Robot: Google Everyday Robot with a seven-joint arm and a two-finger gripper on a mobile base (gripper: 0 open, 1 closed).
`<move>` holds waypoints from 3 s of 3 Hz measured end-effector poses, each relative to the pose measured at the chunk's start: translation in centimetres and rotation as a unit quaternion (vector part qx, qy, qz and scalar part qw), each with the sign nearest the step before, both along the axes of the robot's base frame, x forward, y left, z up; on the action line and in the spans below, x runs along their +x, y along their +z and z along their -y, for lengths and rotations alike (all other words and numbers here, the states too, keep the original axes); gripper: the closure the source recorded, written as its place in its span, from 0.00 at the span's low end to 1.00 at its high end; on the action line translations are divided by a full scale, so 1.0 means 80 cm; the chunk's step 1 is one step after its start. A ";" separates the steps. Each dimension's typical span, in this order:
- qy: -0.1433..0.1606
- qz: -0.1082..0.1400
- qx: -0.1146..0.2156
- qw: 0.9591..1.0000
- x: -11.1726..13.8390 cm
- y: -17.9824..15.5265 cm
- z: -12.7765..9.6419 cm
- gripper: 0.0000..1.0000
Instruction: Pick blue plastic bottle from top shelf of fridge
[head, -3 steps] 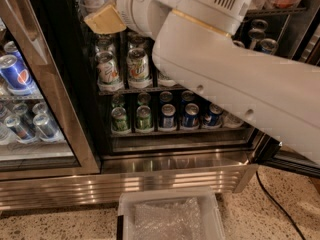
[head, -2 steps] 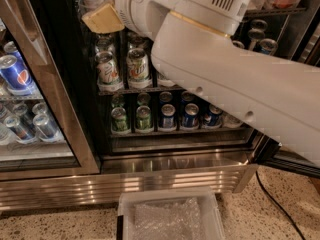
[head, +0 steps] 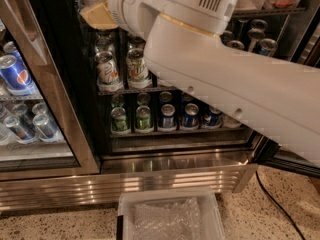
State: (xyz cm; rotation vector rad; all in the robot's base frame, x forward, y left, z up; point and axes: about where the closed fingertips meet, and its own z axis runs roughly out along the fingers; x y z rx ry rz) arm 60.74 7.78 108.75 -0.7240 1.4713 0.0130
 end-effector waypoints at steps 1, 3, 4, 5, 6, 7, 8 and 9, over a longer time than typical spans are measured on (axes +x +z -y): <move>-0.024 0.007 -0.004 1.000 0.010 -0.003 -0.003 0.32; -0.126 0.032 0.016 0.991 0.013 -0.030 0.013 0.39; -0.164 0.080 0.010 0.983 0.012 -0.024 0.020 0.37; -0.169 0.115 0.011 0.979 0.018 -0.015 0.015 0.35; -0.150 0.135 0.026 0.979 0.032 -0.006 0.003 0.37; -0.136 0.153 0.043 0.978 0.039 0.005 -0.007 0.43; -0.130 0.173 0.048 0.975 0.038 0.018 -0.009 0.43; -0.132 0.188 0.053 0.972 0.034 0.027 -0.008 0.43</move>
Offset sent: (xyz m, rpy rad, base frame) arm 0.0168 -0.0098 -0.0269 0.0105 -0.1314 -0.2758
